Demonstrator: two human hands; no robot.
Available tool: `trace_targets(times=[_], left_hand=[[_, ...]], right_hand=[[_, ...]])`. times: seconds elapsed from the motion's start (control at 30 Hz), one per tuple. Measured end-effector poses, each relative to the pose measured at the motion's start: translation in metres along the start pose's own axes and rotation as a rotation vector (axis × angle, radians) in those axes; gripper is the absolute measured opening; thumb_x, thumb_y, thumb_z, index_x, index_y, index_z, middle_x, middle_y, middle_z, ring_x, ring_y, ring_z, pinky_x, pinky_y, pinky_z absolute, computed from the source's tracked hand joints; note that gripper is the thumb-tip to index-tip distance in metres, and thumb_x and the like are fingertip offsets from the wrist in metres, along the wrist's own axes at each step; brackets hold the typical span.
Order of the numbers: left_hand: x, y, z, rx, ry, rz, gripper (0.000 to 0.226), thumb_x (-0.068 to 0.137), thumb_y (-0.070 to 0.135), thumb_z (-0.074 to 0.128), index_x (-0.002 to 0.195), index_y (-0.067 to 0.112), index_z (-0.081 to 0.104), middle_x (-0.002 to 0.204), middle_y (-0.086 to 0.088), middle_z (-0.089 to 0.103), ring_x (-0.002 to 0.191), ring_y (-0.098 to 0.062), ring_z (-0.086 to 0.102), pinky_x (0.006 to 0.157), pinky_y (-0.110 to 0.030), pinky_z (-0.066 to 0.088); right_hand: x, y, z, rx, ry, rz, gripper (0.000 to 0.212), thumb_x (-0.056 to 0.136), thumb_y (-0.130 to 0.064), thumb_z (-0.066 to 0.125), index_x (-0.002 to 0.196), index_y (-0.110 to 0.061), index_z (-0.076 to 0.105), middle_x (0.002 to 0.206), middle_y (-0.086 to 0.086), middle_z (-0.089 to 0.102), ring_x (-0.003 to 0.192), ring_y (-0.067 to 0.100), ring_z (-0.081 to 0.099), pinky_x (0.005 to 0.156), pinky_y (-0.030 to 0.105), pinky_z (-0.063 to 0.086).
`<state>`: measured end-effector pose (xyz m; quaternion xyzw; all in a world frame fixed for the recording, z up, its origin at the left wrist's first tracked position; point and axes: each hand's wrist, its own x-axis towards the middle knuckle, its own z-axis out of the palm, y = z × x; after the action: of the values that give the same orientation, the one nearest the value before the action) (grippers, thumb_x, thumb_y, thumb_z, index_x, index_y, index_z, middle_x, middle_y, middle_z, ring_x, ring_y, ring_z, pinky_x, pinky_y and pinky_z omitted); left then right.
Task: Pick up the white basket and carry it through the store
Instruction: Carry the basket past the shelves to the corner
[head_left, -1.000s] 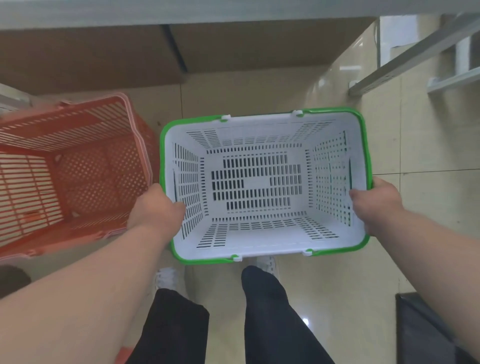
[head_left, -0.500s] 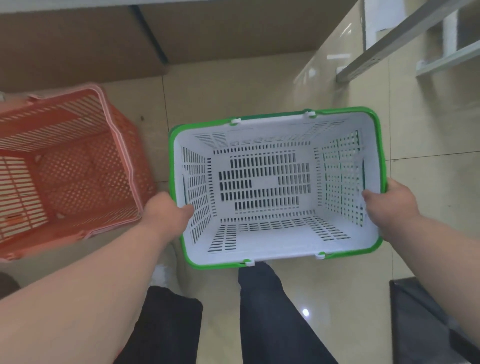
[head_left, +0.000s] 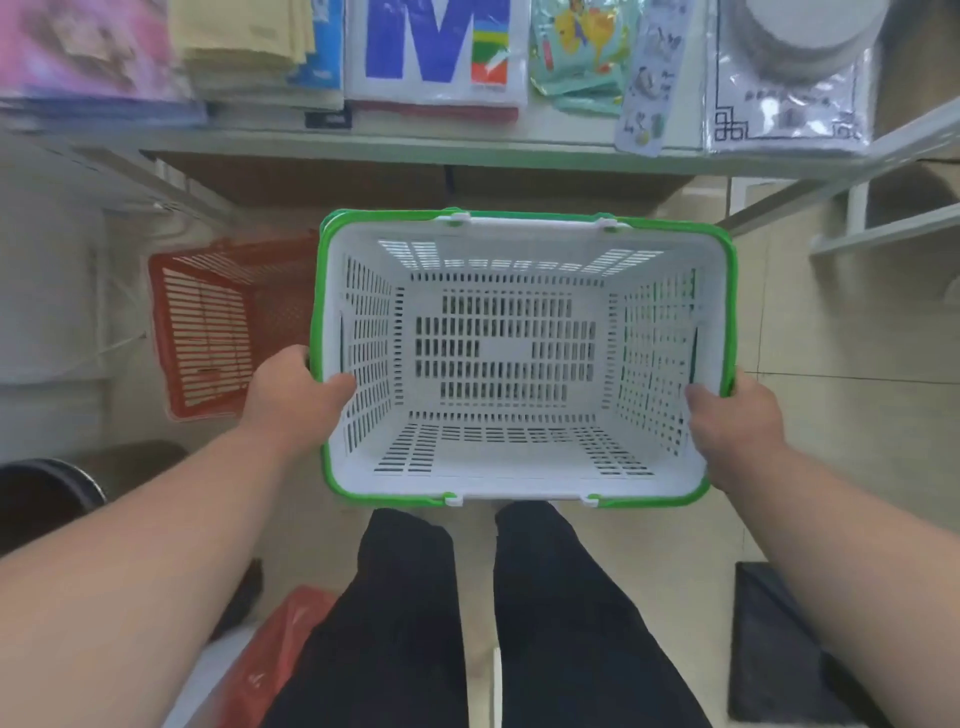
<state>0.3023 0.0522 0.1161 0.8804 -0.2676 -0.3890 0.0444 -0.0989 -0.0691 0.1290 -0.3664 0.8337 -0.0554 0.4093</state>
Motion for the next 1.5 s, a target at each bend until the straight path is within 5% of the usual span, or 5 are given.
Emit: trace_targets(times=[0.23, 0.57, 0.9, 1.13, 1.5], left_hand=[[0.017, -0.069, -0.110, -0.134, 0.075, -0.029, 0.006, 0.089, 0.022, 0.073, 0.095, 0.021, 0.074, 0.091, -0.004, 0.073, 0.090, -0.033, 0.072, 0.078, -0.035, 0.053], [0.070, -0.174, -0.193, -0.440, 0.263, -0.369, 0.036, 0.077, 0.026, 0.064, 0.109, 0.011, 0.069, 0.103, -0.011, 0.075, 0.087, -0.036, 0.073, 0.082, -0.051, 0.064], [0.139, -0.249, -0.195, -0.418, 0.278, -0.445, 0.027, 0.087, 0.019, 0.058, 0.110, 0.012, 0.071, 0.102, -0.012, 0.075, 0.081, -0.035, 0.072, 0.073, -0.050, 0.064], [0.193, -0.290, -0.174, -0.303, 0.180, -0.399, 0.023, 0.092, 0.023, 0.061, 0.109, 0.010, 0.069, 0.111, -0.017, 0.073, 0.091, -0.038, 0.068, 0.081, -0.046, 0.059], [0.271, -0.320, -0.105, -0.210, 0.043, -0.291, 0.038, 0.098, 0.014, 0.064, 0.135, 0.009, 0.061, 0.130, -0.017, 0.069, 0.104, -0.036, 0.063, 0.086, -0.036, 0.049]], right_hand=[[-0.075, -0.086, 0.070, -0.019, -0.033, -0.111, 0.019, 0.100, -0.019, 0.060, 0.116, -0.017, 0.067, 0.100, 0.009, 0.068, 0.089, 0.035, 0.066, 0.075, 0.037, 0.054], [-0.140, -0.142, 0.220, -0.014, -0.140, -0.164, 0.026, 0.102, -0.018, 0.059, 0.127, -0.019, 0.066, 0.092, -0.001, 0.067, 0.079, 0.022, 0.064, 0.074, 0.033, 0.053], [-0.139, -0.162, 0.322, -0.122, -0.179, -0.148, 0.024, 0.102, -0.017, 0.056, 0.119, -0.026, 0.070, 0.084, -0.009, 0.066, 0.071, 0.011, 0.062, 0.053, 0.020, 0.045], [-0.123, -0.171, 0.374, -0.203, -0.151, -0.179, 0.018, 0.099, -0.019, 0.056, 0.102, -0.033, 0.067, 0.088, -0.007, 0.070, 0.078, 0.019, 0.067, 0.071, 0.033, 0.053], [-0.076, -0.126, 0.446, -0.436, -0.063, -0.144, 0.029, 0.098, -0.016, 0.056, 0.126, -0.014, 0.062, 0.103, 0.010, 0.062, 0.100, 0.041, 0.064, 0.089, 0.048, 0.055]])
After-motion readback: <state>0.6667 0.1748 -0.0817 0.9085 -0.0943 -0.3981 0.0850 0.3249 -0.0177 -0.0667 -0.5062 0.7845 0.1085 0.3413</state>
